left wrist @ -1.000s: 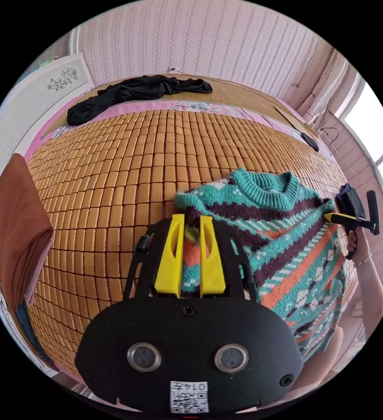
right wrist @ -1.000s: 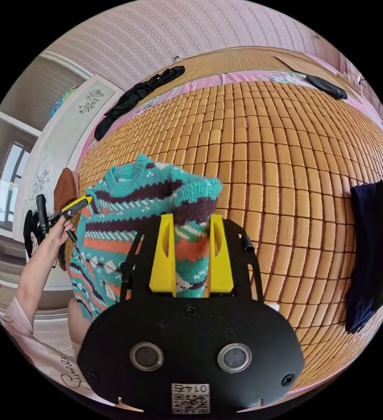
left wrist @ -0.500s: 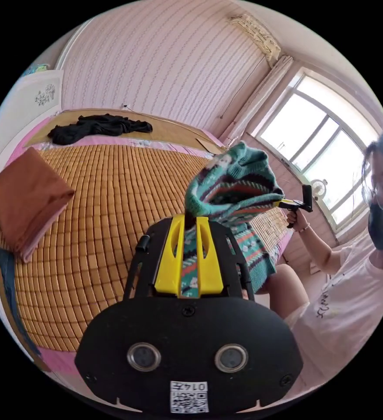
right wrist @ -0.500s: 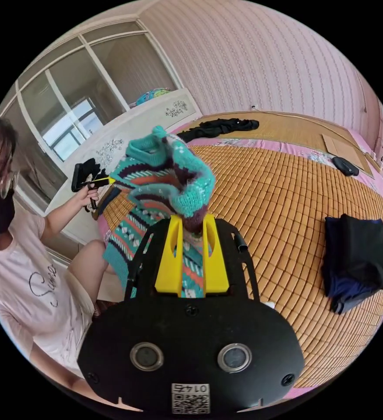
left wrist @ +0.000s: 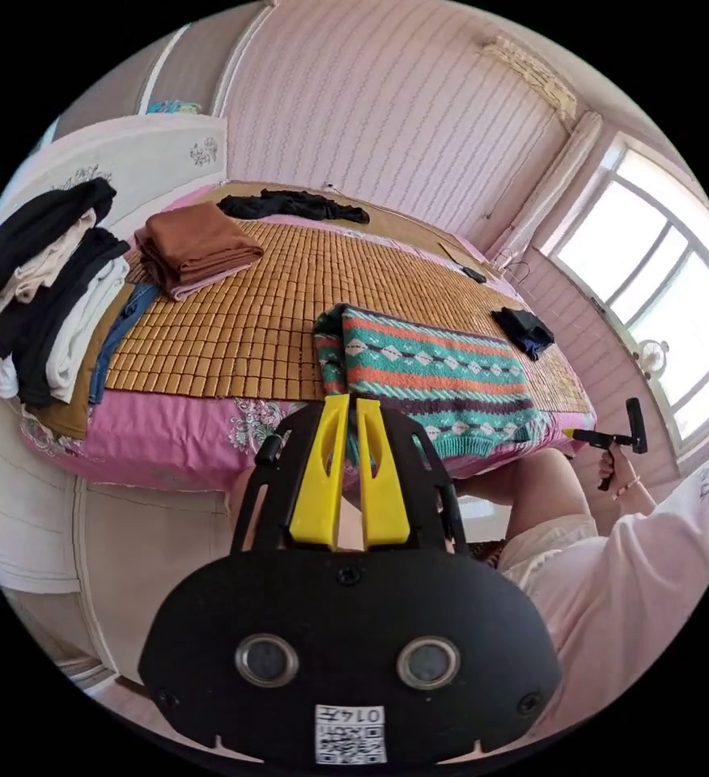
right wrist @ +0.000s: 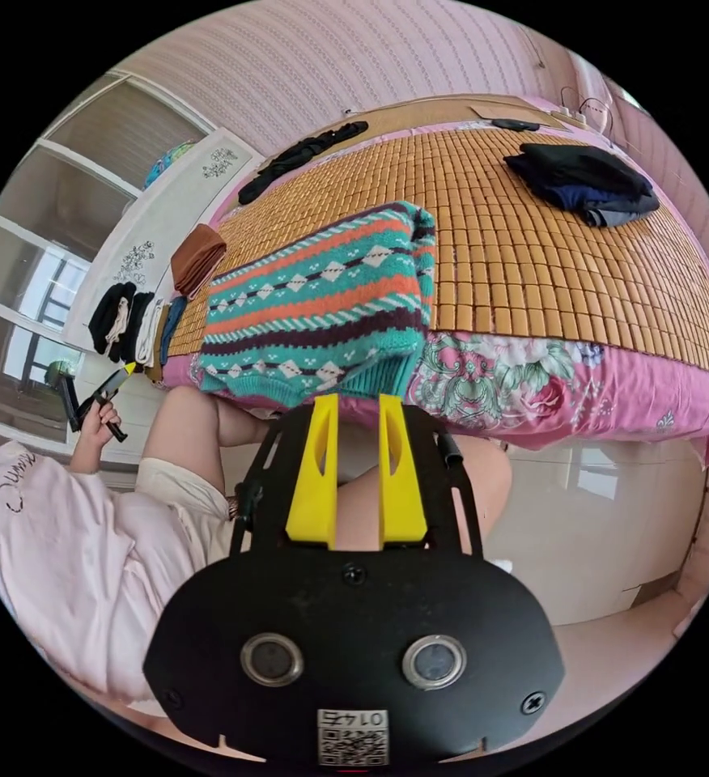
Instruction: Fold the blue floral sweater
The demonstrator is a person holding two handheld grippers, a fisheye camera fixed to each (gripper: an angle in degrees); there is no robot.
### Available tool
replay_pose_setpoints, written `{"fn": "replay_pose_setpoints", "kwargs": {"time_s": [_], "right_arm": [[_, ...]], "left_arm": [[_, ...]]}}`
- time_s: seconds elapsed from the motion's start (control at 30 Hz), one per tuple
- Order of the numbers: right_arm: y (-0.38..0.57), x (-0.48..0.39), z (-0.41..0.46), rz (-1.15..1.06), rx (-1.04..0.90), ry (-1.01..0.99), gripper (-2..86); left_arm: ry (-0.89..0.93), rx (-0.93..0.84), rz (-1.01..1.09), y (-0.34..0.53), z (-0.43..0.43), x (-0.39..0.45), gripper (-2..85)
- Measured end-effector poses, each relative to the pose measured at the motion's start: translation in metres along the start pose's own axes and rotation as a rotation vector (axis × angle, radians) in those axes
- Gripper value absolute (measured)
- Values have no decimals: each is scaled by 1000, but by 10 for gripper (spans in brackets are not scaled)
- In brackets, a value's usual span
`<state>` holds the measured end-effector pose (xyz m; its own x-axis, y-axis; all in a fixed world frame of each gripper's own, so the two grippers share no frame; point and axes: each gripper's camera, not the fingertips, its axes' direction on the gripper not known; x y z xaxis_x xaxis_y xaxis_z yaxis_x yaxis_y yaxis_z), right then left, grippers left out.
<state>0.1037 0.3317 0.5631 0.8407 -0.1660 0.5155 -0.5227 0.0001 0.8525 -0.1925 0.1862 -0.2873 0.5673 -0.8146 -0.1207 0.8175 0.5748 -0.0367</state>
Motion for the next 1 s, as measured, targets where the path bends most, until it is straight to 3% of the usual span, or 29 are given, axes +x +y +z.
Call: {"fn": "replay_pose_setpoints", "kwargs": {"time_s": [0.17,0.47,1.0], "right_arm": [[39,-72,18,-88,-10,14,28],[92,-187,39,-288,-59,231,-1],[117,-263,54,-289,-27,208,-2]], "left_arm": [[-162,-88,396,33,3,161,-9],[-188,-126,701,109,-11,339,-4],[-199,-101,639,117,-69,396,-10]]}}
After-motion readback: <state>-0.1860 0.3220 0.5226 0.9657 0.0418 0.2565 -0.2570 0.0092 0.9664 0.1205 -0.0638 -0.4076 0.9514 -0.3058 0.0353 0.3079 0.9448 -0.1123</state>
